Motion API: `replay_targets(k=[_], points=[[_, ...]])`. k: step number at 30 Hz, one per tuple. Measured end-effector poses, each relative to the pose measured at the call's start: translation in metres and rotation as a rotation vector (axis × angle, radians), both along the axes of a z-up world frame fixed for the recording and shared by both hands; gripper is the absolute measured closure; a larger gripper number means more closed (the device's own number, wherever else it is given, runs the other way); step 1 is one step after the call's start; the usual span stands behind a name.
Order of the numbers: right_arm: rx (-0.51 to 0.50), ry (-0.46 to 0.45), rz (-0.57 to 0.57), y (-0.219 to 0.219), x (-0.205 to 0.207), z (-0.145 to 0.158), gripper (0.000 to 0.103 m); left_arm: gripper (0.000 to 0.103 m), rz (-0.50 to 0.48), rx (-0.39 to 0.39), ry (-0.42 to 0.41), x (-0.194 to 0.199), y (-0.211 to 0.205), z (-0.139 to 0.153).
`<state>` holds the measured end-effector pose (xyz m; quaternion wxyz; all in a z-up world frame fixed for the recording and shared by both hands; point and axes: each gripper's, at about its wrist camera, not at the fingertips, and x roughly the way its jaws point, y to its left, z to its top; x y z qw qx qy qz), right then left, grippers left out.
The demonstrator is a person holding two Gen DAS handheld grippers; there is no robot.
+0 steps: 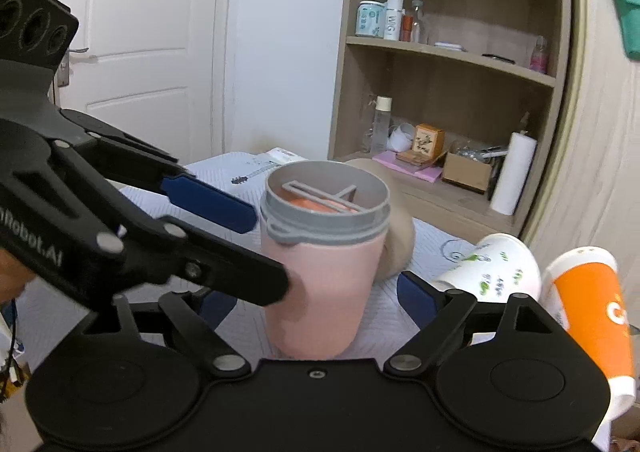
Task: Flip cup upright
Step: 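Open both tools and withdraw from the upright pink tumbler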
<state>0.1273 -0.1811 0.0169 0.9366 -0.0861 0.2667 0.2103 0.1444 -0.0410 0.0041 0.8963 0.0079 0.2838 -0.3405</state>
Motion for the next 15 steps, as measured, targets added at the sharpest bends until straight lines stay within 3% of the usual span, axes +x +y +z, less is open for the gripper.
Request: replay_targets(k=[5,15], points=[[0.015,-0.024,-0.080,-0.014,-0.022,0.002,0.013,0.034,0.082,0.040,0.019,-0.018,0.007,0.005],[0.041,-0.083,-0.176,-0.017,-0.073,0.022,0.013,0.031,0.259,0.061,-0.026,-0.067,0.012,0.011]])
